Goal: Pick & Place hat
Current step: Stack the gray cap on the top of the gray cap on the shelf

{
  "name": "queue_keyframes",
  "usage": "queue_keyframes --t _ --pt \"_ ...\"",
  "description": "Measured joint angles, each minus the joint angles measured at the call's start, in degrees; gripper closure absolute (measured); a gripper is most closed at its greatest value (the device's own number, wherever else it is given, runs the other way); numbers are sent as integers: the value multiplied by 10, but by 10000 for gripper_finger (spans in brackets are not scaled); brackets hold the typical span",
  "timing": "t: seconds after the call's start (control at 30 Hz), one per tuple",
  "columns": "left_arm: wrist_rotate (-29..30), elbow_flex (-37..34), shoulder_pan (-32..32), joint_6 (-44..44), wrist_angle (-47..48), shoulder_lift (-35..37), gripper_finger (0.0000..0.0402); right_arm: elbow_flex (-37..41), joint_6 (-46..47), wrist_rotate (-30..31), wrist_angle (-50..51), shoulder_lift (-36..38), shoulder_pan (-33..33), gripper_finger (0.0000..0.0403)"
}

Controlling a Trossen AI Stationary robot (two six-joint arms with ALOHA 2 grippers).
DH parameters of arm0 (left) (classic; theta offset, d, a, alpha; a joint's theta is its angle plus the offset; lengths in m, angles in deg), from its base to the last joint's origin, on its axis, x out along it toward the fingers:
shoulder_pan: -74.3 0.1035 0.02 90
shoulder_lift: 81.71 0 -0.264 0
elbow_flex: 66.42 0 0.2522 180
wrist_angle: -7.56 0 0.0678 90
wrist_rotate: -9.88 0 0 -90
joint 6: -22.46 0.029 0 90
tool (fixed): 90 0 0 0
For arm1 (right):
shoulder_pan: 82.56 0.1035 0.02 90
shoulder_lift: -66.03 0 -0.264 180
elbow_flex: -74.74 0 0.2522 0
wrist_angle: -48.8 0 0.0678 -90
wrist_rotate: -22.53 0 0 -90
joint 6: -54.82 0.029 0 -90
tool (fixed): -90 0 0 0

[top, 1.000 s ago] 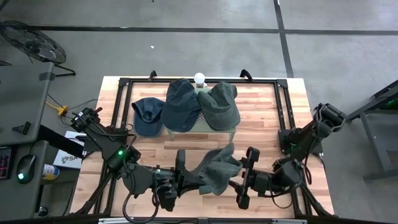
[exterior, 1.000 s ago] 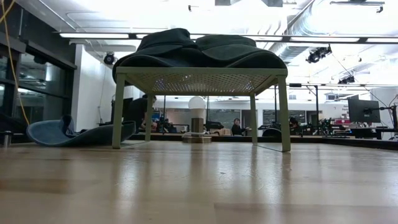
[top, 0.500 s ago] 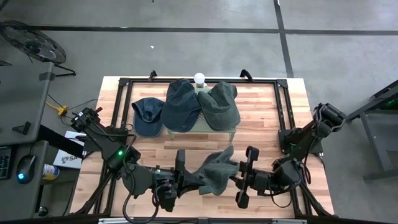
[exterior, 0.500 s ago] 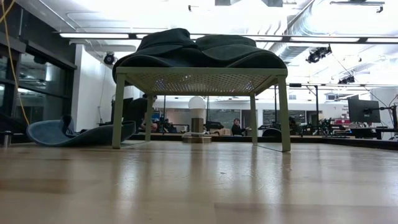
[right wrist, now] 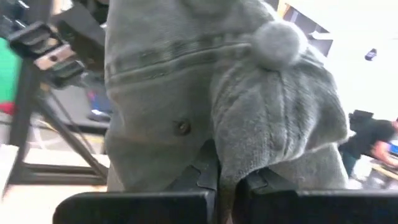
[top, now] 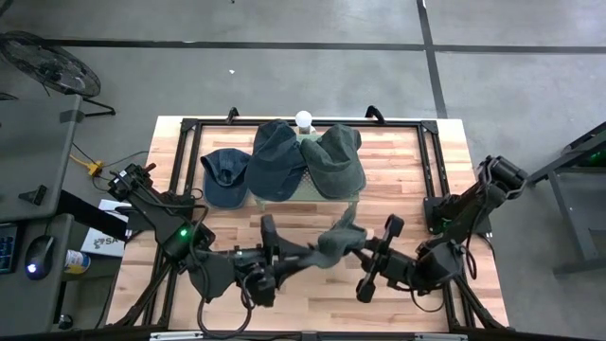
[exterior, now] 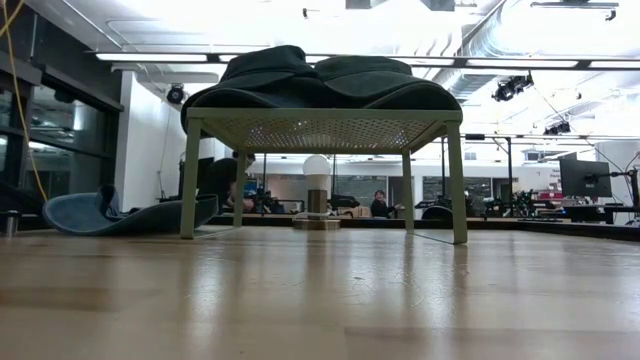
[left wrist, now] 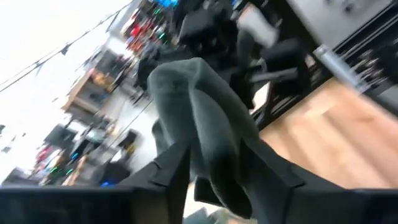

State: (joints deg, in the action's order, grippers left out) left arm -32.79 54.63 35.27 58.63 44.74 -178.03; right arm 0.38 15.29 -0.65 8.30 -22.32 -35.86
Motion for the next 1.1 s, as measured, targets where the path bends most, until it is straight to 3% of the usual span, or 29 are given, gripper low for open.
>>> queue_keyframes --t 0.1,0.2,0.37,0.47,0.63,0.9,1.0,1.1 --pt "63 0 -5 0 13 0 238 -19 -13 50 32 7 2 400" --pt "174 0 -19 11 12 0 220 -42 -29 101 63 9 2 401" --pt "349 0 -52 31 23 0 214 -83 -69 191 90 9 -1 402" --pt "408 0 -74 14 63 0 214 -112 -102 229 94 10 -10 402" --pt "423 0 -108 -113 187 0 213 -163 -96 231 141 28 -34 402" --pt "352 0 -115 -483 469 0 213 -194 -86 232 172 72 -106 403" --pt "324 -4 -104 -586 523 0 213 -194 -81 233 172 89 -135 403" --pt "309 -12 -95 -631 543 0 213 -194 -79 233 167 101 -157 403"
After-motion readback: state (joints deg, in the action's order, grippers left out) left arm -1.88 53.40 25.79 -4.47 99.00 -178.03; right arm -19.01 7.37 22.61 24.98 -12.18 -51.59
